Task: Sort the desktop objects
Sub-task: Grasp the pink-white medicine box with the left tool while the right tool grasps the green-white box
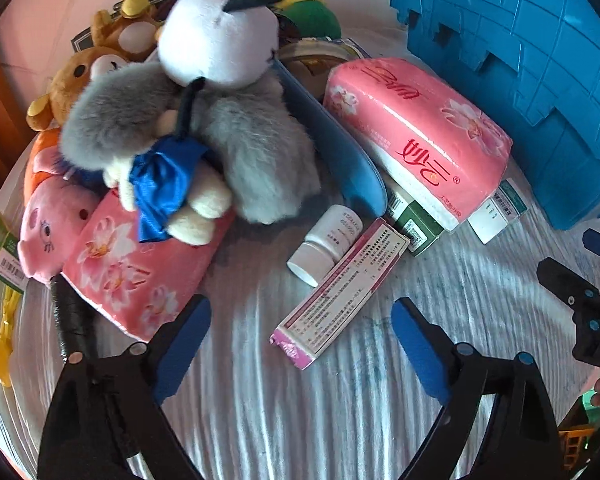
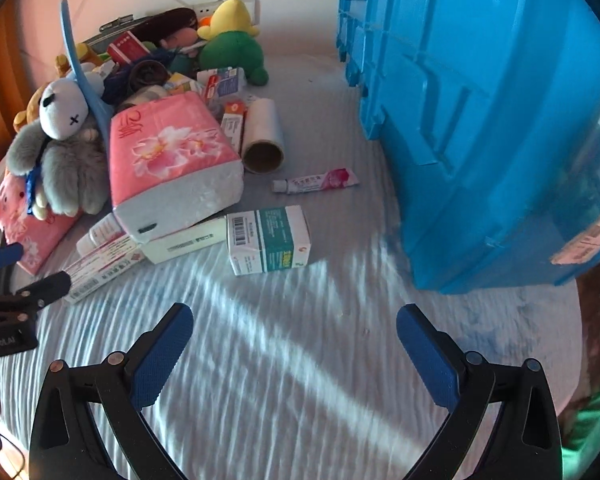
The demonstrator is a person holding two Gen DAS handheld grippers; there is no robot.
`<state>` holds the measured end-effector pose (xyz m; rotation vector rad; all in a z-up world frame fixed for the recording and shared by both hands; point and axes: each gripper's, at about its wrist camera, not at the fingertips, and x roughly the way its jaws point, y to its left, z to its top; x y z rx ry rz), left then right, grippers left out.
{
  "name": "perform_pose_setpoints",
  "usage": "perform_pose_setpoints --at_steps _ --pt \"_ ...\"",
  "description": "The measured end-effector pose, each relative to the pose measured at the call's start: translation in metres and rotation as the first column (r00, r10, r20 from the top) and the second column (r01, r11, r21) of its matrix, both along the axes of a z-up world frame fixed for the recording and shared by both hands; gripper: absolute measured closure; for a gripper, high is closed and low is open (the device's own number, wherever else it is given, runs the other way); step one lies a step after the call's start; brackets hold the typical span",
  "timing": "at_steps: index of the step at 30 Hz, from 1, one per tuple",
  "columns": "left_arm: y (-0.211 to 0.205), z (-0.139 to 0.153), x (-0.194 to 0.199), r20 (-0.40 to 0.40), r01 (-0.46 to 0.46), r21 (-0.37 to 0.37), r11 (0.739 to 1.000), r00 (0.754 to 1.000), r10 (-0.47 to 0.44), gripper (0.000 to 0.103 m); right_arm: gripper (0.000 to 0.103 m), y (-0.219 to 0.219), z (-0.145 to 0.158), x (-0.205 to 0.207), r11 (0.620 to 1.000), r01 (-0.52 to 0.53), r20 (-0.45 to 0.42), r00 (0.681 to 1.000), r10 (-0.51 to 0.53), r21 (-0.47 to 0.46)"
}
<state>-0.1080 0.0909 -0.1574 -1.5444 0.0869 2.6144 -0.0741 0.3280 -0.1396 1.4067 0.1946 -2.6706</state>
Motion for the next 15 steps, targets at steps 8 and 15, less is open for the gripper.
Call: perform_pose_setpoints --at_steps 8,15 --pt "0.023 -0.023 -0.015 0.049 -0.024 0.009 1.000 0.999 0.023 0.041 0.000 -0.013 -0.024 -0.032 1.000 -0.014 -0.008 1.000 0.014 -0.013" --pt "0.027 -0.019 0.002 0.043 -0.071 0.037 0.997 0.997 0.069 0.070 0.000 -0.024 -0.041 -0.052 0.999 -0.040 0.013 0.999 0.040 0.009"
